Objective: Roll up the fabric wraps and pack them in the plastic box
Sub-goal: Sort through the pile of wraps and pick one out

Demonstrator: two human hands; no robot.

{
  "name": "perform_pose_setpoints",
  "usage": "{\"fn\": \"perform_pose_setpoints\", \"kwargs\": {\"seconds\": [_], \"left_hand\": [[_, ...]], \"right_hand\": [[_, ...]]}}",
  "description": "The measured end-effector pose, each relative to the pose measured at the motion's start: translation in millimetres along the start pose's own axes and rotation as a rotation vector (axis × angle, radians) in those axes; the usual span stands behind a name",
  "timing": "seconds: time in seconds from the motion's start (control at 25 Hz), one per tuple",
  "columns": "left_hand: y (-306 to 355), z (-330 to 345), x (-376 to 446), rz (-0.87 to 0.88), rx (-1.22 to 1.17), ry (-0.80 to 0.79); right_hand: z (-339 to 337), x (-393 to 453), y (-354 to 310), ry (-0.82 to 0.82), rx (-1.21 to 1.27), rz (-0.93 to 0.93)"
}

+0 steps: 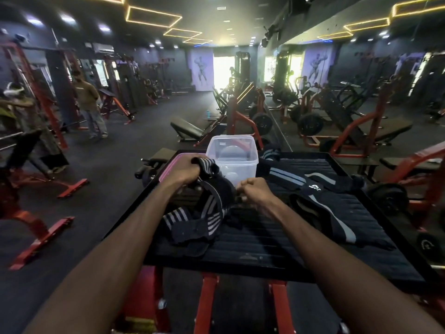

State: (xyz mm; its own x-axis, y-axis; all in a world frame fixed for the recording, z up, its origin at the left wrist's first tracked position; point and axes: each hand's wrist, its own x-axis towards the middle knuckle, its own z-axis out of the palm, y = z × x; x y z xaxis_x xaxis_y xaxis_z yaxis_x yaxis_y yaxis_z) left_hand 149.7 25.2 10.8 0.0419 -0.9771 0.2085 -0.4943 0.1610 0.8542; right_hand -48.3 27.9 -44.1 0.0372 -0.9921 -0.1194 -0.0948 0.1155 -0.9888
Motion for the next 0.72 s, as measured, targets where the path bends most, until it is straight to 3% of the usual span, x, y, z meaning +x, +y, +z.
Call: {"fn": "perform_pose_setpoints", "kwargs": {"seconds": [0.16,0.28,0.52,0.72], "left_hand": [[-10,-33,8,-0.175,-0.059,0.160],[-29,-49,15,-0.248,-0.089,0.258],[-73,-54,15,-0.379,-0.137,0.184],[-95,-42,18,-0.432,0.034,0.146]], "right_hand": [[26,-3,5,-0.122,-0.129,0.226],[45,-3,6,-0.068,-0.182,0.165],[35,2,1,0.169,-0.045,-0.044],[-11,7,-15,0.213,0.032,0.006]]}}
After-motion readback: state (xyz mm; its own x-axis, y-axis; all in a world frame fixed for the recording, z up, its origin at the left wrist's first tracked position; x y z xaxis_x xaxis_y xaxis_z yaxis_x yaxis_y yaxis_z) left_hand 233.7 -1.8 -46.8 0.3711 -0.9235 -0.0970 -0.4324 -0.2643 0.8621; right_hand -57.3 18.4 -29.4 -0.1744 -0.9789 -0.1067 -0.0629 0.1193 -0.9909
